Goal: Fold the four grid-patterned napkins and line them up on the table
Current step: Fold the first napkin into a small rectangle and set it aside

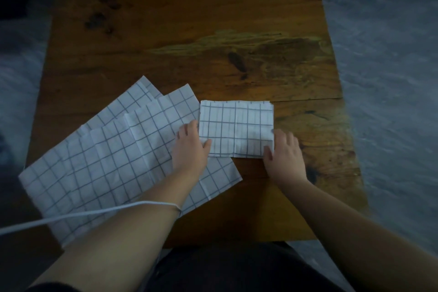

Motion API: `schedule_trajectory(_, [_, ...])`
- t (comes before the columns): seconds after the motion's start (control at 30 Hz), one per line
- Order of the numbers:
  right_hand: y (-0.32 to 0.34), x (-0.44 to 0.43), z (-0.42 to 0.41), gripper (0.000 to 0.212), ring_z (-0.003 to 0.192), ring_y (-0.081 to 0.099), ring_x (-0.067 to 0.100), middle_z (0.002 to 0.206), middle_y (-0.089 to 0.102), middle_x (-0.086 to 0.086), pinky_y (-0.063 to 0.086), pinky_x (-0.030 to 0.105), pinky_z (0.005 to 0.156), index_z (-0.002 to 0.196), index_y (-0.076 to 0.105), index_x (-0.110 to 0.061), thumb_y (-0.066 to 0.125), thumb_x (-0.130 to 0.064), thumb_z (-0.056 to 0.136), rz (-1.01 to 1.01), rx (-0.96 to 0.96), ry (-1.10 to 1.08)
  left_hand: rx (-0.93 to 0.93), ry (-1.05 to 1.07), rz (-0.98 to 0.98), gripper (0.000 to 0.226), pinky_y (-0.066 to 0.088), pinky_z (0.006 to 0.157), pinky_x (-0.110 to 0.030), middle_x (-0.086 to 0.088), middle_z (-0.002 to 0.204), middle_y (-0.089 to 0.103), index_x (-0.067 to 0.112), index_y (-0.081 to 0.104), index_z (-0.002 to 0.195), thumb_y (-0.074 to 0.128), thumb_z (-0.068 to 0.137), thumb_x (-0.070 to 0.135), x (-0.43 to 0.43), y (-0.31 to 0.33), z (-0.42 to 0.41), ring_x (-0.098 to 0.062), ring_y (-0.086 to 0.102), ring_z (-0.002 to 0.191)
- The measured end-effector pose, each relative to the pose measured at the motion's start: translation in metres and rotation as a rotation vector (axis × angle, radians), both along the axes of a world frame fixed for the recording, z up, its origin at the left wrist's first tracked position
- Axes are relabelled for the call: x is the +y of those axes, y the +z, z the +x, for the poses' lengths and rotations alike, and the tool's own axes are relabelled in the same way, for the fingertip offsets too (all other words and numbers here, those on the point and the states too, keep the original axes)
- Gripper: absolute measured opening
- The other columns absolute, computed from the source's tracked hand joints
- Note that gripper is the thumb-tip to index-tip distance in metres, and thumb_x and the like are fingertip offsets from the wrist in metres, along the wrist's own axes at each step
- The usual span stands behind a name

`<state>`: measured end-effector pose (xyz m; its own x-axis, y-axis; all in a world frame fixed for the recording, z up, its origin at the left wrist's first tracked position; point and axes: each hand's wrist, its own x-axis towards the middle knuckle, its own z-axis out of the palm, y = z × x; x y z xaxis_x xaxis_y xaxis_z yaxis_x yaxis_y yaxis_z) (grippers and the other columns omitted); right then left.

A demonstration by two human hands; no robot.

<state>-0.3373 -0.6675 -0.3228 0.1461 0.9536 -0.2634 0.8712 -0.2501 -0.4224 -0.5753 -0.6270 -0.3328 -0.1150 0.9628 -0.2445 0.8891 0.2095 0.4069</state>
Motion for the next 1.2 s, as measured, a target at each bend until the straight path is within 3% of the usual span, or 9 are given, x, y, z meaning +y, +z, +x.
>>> schedule_trajectory(0.07, [-0.004, -0.015, -0.005, 0.044, 0.138, 0.043, 0.023, 0.145, 0.050, 0.004, 0.034, 0.042, 0.115, 0.144, 0.049, -0.018, 0.053, -0.025, 0.100, 0.055, -0.053, 0.256, 0.108, -0.271, 0.121, 0.045, 0.042, 0.107, -0.040, -0.003, 0.141, 0.044, 0.021, 0.041, 0.139, 0.056, 0.098, 0.029, -0.015, 0.004, 0.004, -0.023, 0.042, 0.132])
schedule_trajectory(0.13, [-0.014, -0.023, -0.010, 0.047, 0.143, 0.041, 0.024, 0.150, 0.051, 0.003, 0.029, 0.042, 0.119, 0.147, 0.049, -0.019, 0.051, -0.027, 0.101, 0.045, -0.094, 0.427, 0.070, -0.500, 0.082, 0.045, 0.028, 0.119, -0.040, -0.002, 0.149, 0.040, 0.019, 0.039, 0.146, 0.047, 0.101, 0.026, -0.029, 0.003, 0.010, -0.023, 0.033, 0.142])
schedule_trajectory(0.23, [-0.026, -0.023, -0.015, 0.056, 0.156, 0.016, 0.020, 0.166, 0.029, 0.001, 0.006, 0.040, 0.125, 0.159, 0.031, -0.021, 0.041, -0.034, 0.104, -0.030, -0.132, 0.489, 0.113, -0.688, -0.065, 0.056, 0.004, 0.126, -0.043, -0.001, 0.167, 0.018, 0.021, 0.018, 0.160, 0.031, 0.107, 0.035, -0.045, -0.012, 0.017, -0.020, 0.004, 0.155])
schedule_trajectory(0.33, [-0.028, -0.021, -0.019, 0.062, 0.157, -0.005, 0.018, 0.171, 0.005, 0.000, -0.004, 0.042, 0.126, 0.163, 0.010, -0.023, 0.034, -0.036, 0.107, -0.076, -0.175, 0.494, 0.240, -0.735, -0.168, 0.066, -0.009, 0.124, -0.046, -0.001, 0.170, -0.006, 0.022, -0.003, 0.161, 0.024, 0.106, 0.048, -0.048, -0.023, 0.019, -0.022, -0.015, 0.154])
schedule_trajectory(0.47, [-0.029, -0.027, -0.028, 0.062, 0.154, -0.016, 0.016, 0.167, -0.011, -0.002, -0.012, 0.040, 0.123, 0.160, -0.005, -0.024, 0.025, -0.038, 0.107, -0.079, -0.184, 0.618, 0.305, -0.756, -0.167, 0.072, -0.009, 0.123, -0.052, -0.003, 0.169, -0.012, 0.020, -0.004, 0.161, 0.027, 0.104, 0.051, -0.049, -0.026, 0.021, -0.025, -0.018, 0.154])
schedule_trajectory(0.63, [-0.035, -0.041, -0.029, 0.063, 0.155, -0.010, 0.016, 0.170, -0.001, 0.001, -0.006, 0.041, 0.125, 0.163, 0.005, -0.019, 0.025, -0.041, 0.107, -0.105, -0.204, 0.555, 0.287, -0.703, -0.156, 0.068, -0.014, 0.123, -0.049, -0.003, 0.167, -0.019, 0.025, -0.015, 0.158, 0.019, 0.104, 0.050, -0.056, -0.032, 0.005, -0.022, -0.026, 0.151])
schedule_trajectory(0.73, [-0.035, -0.047, -0.025, 0.066, 0.154, -0.013, 0.015, 0.170, -0.004, 0.001, -0.008, 0.040, 0.124, 0.163, 0.002, -0.019, 0.028, -0.041, 0.107, -0.129, -0.197, 0.537, 0.294, -0.734, -0.147, 0.067, -0.017, 0.122, -0.046, -0.001, 0.166, -0.020, 0.026, -0.012, 0.160, 0.011, 0.101, 0.051, -0.060, -0.033, -0.004, -0.021, -0.026, 0.151])
schedule_trajectory(0.87, [-0.035, -0.048, -0.024, 0.068, 0.156, -0.006, 0.018, 0.171, 0.003, 0.003, -0.003, 0.043, 0.126, 0.163, 0.007, -0.017, 0.032, -0.041, 0.105, -0.132, -0.209, 0.509, 0.284, -0.714, -0.092, 0.066, -0.011, 0.123, -0.049, -0.004, 0.168, -0.010, 0.026, -0.005, 0.160, 0.015, 0.102, 0.049, -0.058, -0.035, -0.007, -0.023, -0.019, 0.154])
schedule_trajectory(1.2, [-0.038, -0.045, -0.034, 0.063, 0.156, -0.004, 0.017, 0.170, 0.006, 0.001, -0.001, 0.044, 0.126, 0.163, 0.011, -0.019, 0.025, -0.043, 0.106, -0.104, -0.216, 0.542, 0.272, -0.765, -0.099, 0.066, -0.012, 0.124, -0.045, 0.001, 0.167, -0.013, 0.024, -0.009, 0.159, 0.019, 0.105, 0.051, -0.063, -0.034, -0.002, -0.018, -0.019, 0.153])
